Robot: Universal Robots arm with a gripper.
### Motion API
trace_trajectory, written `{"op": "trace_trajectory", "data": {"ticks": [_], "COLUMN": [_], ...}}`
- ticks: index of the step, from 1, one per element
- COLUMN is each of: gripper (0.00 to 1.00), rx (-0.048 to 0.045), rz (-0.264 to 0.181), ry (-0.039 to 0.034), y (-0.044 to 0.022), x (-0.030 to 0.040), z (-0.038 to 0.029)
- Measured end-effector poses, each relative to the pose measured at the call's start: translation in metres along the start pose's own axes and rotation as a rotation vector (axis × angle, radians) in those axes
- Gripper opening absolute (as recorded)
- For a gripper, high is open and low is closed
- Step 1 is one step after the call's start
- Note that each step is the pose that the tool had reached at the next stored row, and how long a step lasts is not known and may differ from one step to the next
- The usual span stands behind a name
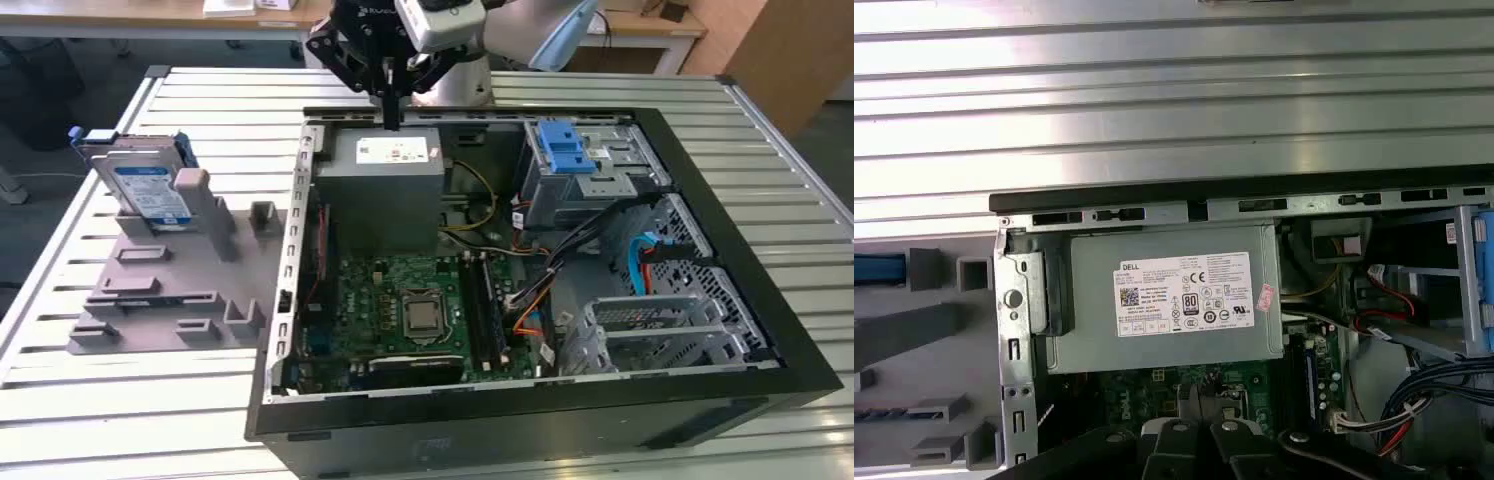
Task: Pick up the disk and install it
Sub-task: 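Reach for the disk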
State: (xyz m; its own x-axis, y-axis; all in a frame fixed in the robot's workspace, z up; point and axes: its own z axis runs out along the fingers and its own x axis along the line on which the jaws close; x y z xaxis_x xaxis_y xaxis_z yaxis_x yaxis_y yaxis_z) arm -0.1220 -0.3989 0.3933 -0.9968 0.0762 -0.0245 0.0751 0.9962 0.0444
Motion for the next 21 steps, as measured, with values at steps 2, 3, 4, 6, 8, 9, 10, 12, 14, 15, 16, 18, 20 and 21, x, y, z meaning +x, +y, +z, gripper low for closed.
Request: {"op": "trace_trajectory", "data": {"ticks": [2,3,4,6,8,9,10,12,14,15,16,18,20,21], "gripper": [0.11,0.11,0.11,0.11,0.11,0.11,0.11,0.11,0.11,0.11,0.11,0.11,0.11,0.11], "rx": [0.0000,0.0001,0.0001,0.0000,-0.0001,0.0001,0.0000,0.0000,0.0000,0.0001,0.0001,0.0001,0.0000,0.0001], "rz": [0.000,0.000,0.000,0.000,0.000,0.000,0.000,0.000,0.000,0.000,0.000,0.000,0.000,0.000], "ry": [0.0000,0.0000,0.0000,0.0000,-0.0001,0.0000,0.0000,0.0000,0.0000,0.0000,0.0000,0.0000,0.0000,0.0000], "y": [0.0000,0.0000,0.0000,-0.0001,-0.0002,-0.0003,-0.0004,-0.0004,-0.0003,0.0008,0.0012,0.0020,0.0025,0.0027], "x": [0.0000,0.0005,0.0007,0.0013,0.0025,0.0033,0.0042,0.0059,0.0076,0.0105,0.0114,0.0131,0.0147,0.0155], "z": [0.0000,0.0000,0.0000,0.0000,0.0000,-0.0001,-0.0001,-0.0001,-0.0002,-0.0002,-0.0002,-0.0002,-0.0002,-0.0002]}}
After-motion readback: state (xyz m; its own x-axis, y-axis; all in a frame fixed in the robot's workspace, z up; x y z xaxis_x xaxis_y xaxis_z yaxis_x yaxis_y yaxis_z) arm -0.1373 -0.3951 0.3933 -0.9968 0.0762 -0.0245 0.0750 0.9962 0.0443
